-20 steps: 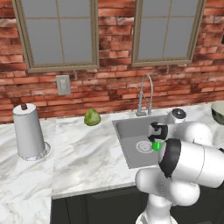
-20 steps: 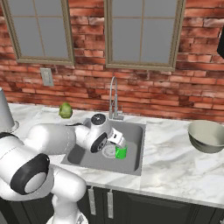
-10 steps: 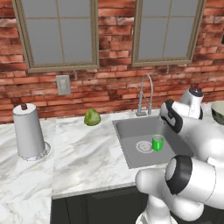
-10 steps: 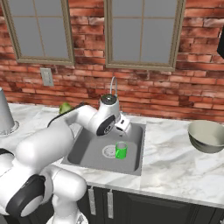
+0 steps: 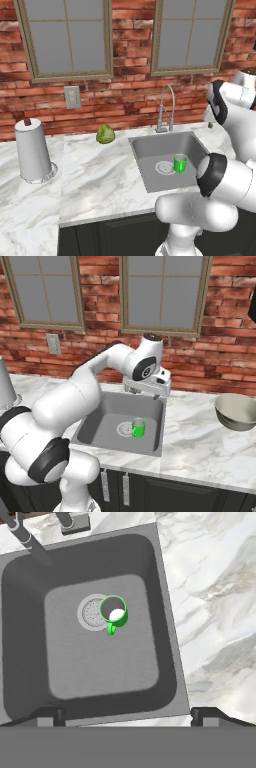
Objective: Pick the mug and place it in the sink. Pick the bowl and place it in the open cabinet and then close the cabinet.
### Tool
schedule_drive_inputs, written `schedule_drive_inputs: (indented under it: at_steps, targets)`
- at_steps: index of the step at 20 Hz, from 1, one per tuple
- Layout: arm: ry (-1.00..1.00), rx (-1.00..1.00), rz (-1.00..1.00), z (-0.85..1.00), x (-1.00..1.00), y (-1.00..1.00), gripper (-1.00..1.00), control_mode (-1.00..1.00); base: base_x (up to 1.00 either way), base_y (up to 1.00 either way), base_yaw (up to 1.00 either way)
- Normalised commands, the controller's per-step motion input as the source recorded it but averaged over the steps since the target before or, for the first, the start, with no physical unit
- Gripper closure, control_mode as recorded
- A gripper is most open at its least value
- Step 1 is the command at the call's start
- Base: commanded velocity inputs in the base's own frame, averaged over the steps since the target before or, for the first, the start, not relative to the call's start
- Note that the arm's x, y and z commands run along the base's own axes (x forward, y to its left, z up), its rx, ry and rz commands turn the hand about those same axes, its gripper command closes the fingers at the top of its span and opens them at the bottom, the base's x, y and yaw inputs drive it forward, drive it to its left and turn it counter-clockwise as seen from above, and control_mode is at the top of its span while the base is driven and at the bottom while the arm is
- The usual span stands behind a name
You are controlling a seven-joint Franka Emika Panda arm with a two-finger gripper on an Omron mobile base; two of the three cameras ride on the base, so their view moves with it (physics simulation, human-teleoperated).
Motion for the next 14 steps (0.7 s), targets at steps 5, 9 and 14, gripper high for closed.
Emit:
schedule_drive_inputs:
  at_steps: [5, 9, 14]
  targets:
    - [0.00, -0.04, 0.27, 0.07, -0.18, -0.81, -1.00, -1.00, 0.00, 0.00, 0.00]
    - [-0.03, -0.13, 0.02, 0.12, -0.22, -0.08, -1.00, -1.00, 0.00, 0.00, 0.00]
    - [-0.01, -0.10, -0.03, -0.11, 0.06, -0.45, -1.00, -1.00, 0.00, 0.00, 0.00]
